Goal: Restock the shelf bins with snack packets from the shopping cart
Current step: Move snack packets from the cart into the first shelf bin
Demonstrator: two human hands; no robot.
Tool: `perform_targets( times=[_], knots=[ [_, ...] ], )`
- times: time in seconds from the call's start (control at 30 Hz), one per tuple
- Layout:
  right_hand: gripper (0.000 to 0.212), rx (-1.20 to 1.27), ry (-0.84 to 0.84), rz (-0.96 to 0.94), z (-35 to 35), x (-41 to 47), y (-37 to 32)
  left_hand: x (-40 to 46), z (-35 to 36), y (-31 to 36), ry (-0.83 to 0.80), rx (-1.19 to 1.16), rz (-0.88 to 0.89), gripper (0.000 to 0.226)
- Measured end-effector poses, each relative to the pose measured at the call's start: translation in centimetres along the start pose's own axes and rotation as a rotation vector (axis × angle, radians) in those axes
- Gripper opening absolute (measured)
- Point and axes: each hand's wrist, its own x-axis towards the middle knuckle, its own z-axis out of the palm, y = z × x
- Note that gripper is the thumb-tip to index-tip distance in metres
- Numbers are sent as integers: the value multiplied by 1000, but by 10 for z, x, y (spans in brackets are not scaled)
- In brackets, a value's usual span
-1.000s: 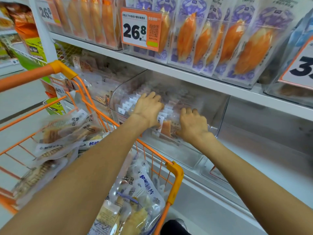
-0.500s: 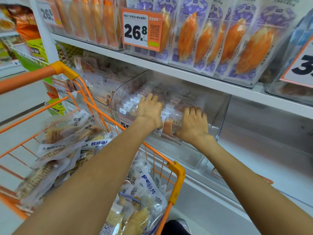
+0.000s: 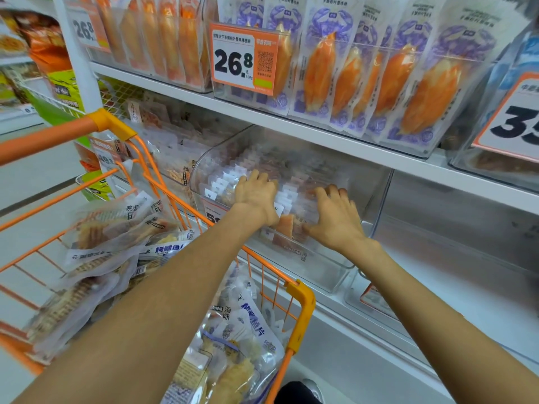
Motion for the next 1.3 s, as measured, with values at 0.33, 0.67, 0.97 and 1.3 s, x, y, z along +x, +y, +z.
perform_targets(
  times=[0.33,0.67,0.97,1.3],
  knots=[
    [27,307,57,-128,-30,-21,-13,-58,-21,-22,195,-451,-122,48],
    [16,646,-185,-299,2,-77,-112,-217,-2,-97,453,-608,-580,32],
    [75,199,-376,-465,53,-104,-172,-242,22,-130,226,-353,-621,43],
    [19,612,-367,-516,13,-87,-137,-249,1,-125,520,-525,-512,29]
  ],
)
